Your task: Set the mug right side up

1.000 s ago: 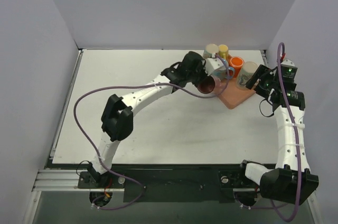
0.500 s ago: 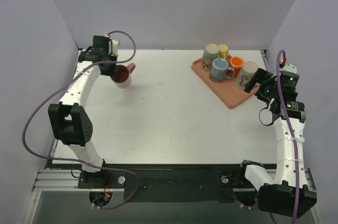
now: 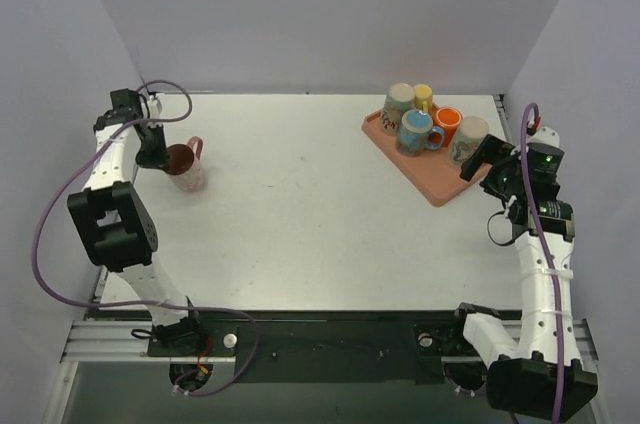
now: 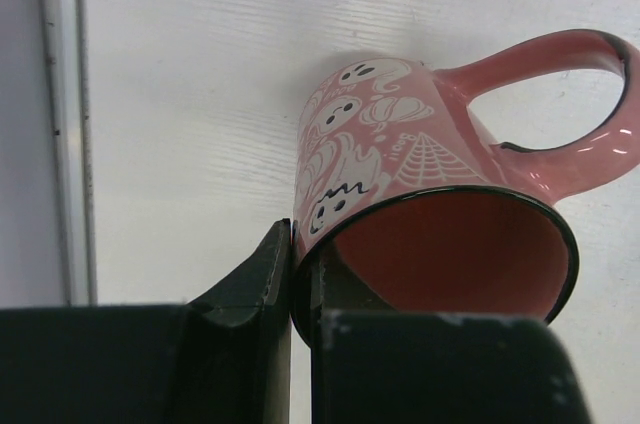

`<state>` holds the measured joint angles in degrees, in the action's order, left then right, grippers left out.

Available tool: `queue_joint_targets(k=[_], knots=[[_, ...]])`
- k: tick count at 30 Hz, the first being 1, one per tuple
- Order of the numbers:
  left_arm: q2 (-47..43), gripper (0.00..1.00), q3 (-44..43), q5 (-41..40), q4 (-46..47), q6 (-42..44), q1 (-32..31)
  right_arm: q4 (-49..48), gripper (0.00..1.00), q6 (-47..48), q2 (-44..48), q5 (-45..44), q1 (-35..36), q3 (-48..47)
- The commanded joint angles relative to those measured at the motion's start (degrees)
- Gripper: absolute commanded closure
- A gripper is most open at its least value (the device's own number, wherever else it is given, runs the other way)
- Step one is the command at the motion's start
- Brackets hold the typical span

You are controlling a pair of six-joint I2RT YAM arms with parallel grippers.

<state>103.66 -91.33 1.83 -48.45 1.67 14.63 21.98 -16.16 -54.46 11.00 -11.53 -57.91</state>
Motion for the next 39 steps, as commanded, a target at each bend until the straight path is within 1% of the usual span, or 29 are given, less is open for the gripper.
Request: queue_joint_targets(k=[1, 8, 10, 11, 12, 13, 14, 15, 18, 19, 20, 22, 25, 28, 29, 30, 31, 32, 33, 34, 35, 38, 39], knots=[[3.7, 1.00, -2.3, 6.8, 4.0, -0.1, 0.5, -1.8, 0.02, 1.1, 1.4, 0.9, 0.4, 1.0], [7.8, 1.00, -2.2, 4.0, 4.1, 2.5, 0.3, -3.9, 0.01, 3.2, 1.0, 1.8, -0.3, 2.5], [7.6, 0.92, -2.1, 4.0, 4.0, 2.8, 0.3, -5.4, 0.00, 3.1, 0.0, 2.7, -0.8, 2.6], [7.7, 0.80, -2.4, 4.1, 3.6, 2.6, 0.3, -6.5, 0.00, 2.8, -0.5, 3.0, -1.4, 2.5], [7.6, 0.75, -3.2, 4.2, 2.7, 2.5, 0.5, -7.2, 0.00, 2.5, -1.8, 3.8, -1.7, 2.4], [7.3, 0.65, -3.8, 4.2, 2.0, 2.4, 0.4, -8.6, 0.00, 2.5, -3.1, 4.9, -2.9, 2.1], [7.0, 0.62, -4.6, 4.2, 1.4, 2.1, 0.4, -9.9, 0.00, 2.5, -3.9, 5.9, -3.5, 1.8], [6.0, 0.56, -5.2, 4.4, 1.3, 2.0, 0.4, -10.6, 0.00, 2.5, -5.9, 8.2, -5.2, 1.5], [4.1, 0.47, -8.1, 5.2, 0.6, 2.1, 0.3, -16.2, 0.03, 3.0, -9.9, 13.4, -9.0, 1.0], [3.3, 0.46, -8.8, 5.1, 0.4, 2.3, 0.2, -17.3, 0.03, 4.2, -12.0, 15.9, -10.6, 0.9], [2.9, 0.45, -10.3, 5.1, -0.3, 2.4, 0.2, -19.3, 0.04, 5.1, -12.9, 16.5, -11.5, 0.6], [1.3, 0.44, -12.2, 5.0, -1.1, 2.9, 0.1, -20.7, 0.05, 9.1, -16.5, 16.9, -13.3, -0.2], [-1.9, 0.44, -14.5, 7.0, -2.6, 4.6, -0.7, -21.5, 0.05, 18.9, -22.9, 16.9, -14.8, -2.9], [-4.9, 0.44, -14.3, 9.2, -3.9, 8.5, -4.5, -21.5, 0.06, 27.6, -27.6, 19.7, -15.5, -6.0], [-6.7, 0.43, -13.2, 9.0, -3.8, 10.2, -6.9, -21.5, 0.06, 32.8, -30.0, 21.2, -15.5, -7.5], [-7.5, 0.43, -12.2, 8.7, -3.5, 10.8, -8.5, -21.5, 0.06, 35.5, -31.1, 22.2, -15.7, -8.4], [-9.2, 0.44, -10.5, 8.9, -2.7, 12.2, -10.9, -21.2, 0.07, 41.9, -33.2, 25.8, -15.8, -9.0], [-10.3, 0.43, -9.6, 9.2, -2.3, 12.6, -11.9, -19.9, 0.07, 44.6, -34.5, 27.3, -16.1, -10.6], [-11.8, 0.44, -7.8, 11.1, -1.3, 13.0, -13.6, -18.4, 0.07, 49.5, -37.3, 28.8, -16.1, -12.0], [-12.7, 0.43, -7.1, 12.4, -1.2, 13.4, -14.1, -14.9, 0.08, 52.9, -38.5, 28.9, -16.1, -15.1], [-14.1, 0.43, -6.2, 14.2, -1.0, 13.7, -16.1, -13.0, 0.08, 54.0, -41.8, 29.2, -16.2, -17.2], [-16.8, 0.43, -5.5, 17.6, -1.0, 13.9, -17.1, -6.4, 0.08, 60.6, -46.8, 31.0, -16.7, -23.7], [-17.4, 0.43, -5.0, 18.8, -0.7, 14.8, -17.2, -5.3, 0.09, 62.0, -49.0, 31.0, -16.8, -24.5]])
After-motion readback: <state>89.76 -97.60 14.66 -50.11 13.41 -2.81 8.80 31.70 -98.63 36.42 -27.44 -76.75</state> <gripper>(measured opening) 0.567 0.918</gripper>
